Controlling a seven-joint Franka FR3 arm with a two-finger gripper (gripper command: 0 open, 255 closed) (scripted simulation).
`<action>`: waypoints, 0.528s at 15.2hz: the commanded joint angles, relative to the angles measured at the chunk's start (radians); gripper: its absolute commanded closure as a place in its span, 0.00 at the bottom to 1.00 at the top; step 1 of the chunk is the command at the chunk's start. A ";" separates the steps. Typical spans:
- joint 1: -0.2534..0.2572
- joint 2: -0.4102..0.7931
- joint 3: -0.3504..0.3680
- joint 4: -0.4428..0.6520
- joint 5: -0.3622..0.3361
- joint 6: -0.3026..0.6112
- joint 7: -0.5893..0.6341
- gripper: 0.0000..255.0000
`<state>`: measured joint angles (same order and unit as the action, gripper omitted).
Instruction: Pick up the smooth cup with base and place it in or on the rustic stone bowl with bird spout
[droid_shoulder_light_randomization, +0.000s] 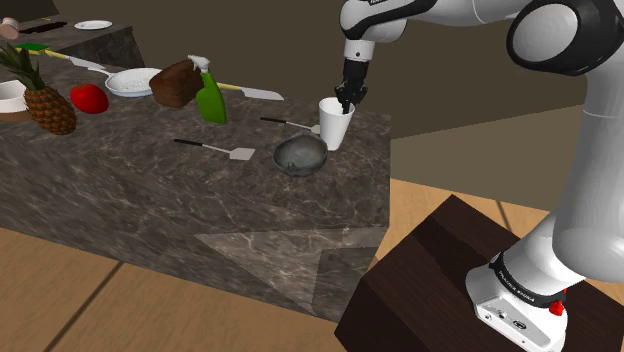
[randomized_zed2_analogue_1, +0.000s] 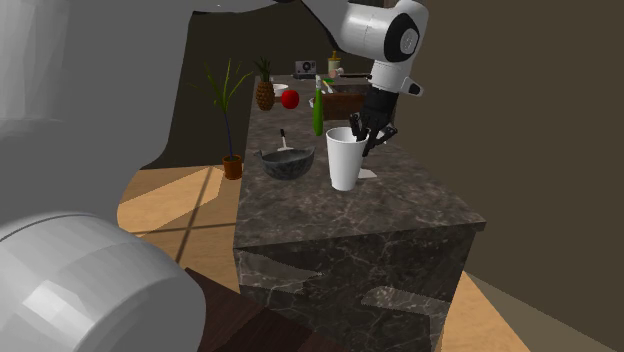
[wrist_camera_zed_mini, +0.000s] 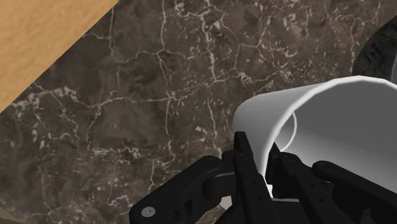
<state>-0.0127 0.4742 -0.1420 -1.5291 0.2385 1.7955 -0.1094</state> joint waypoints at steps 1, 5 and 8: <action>0.000 0.000 0.000 0.000 0.000 0.000 0.000 1.00; 0.000 -0.004 0.000 0.007 -0.001 -0.011 0.002 1.00; -0.001 -0.015 -0.001 0.031 -0.004 -0.045 0.009 1.00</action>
<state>-0.0125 0.4628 -0.1427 -1.5074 0.2355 1.7635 -0.1021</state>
